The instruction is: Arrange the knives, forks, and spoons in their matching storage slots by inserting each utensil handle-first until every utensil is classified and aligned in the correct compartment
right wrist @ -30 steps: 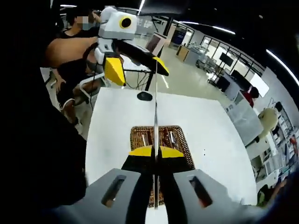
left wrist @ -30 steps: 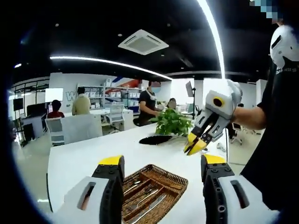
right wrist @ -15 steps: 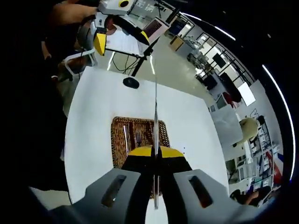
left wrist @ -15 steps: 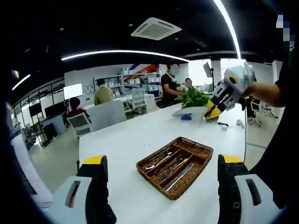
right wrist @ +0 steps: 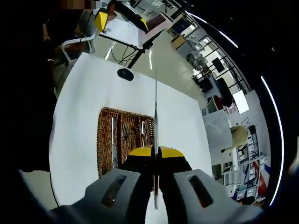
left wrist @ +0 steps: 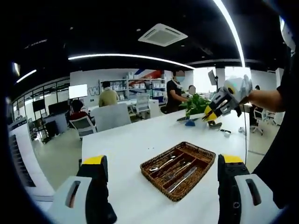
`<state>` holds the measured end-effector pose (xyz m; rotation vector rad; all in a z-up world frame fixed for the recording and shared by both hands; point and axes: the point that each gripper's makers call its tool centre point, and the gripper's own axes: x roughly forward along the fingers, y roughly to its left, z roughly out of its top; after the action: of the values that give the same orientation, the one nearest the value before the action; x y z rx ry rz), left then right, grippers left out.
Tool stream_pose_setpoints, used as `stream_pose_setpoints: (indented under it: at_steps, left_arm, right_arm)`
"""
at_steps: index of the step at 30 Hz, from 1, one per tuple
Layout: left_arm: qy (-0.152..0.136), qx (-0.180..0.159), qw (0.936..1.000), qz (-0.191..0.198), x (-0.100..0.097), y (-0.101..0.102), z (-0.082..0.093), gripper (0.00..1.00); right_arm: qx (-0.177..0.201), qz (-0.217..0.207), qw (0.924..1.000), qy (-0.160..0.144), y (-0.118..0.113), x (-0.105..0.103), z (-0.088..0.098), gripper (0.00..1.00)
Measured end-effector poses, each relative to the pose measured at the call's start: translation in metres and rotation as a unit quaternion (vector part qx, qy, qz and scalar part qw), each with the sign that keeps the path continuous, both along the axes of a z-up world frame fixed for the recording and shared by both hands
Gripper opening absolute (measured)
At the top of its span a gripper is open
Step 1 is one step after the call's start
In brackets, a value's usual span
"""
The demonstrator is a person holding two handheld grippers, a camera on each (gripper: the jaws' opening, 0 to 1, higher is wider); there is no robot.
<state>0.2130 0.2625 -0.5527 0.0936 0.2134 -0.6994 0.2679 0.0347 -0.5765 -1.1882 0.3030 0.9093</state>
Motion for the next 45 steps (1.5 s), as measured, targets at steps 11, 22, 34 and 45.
stream_pose_setpoints:
  at_steps: [11,22,34,45]
  left_arm:
    - [-0.014,-0.002,0.9998,0.013,0.001,0.010,0.001,1.00]
    - [-0.048,0.000,0.9973,0.056,0.016,0.027,0.008,1.00]
    - [-0.018,-0.003,0.9987,0.048,0.014,0.026,-0.006,1.00]
    - [-0.002,-0.010,0.9991,0.042,0.015,0.023,-0.014,1.00]
  right_arm:
    - [-0.009,-0.001,0.9999,-0.013,-0.001,0.016,-0.015,0.01]
    - [-0.013,-0.012,0.9988,-0.045,-0.007,0.028,-0.028,0.01]
    - [-0.015,-0.010,0.9993,-0.032,-0.007,0.029,-0.050,0.01]
    - [-0.018,-0.011,0.9996,-0.021,-0.007,0.031,-0.069,0.01]
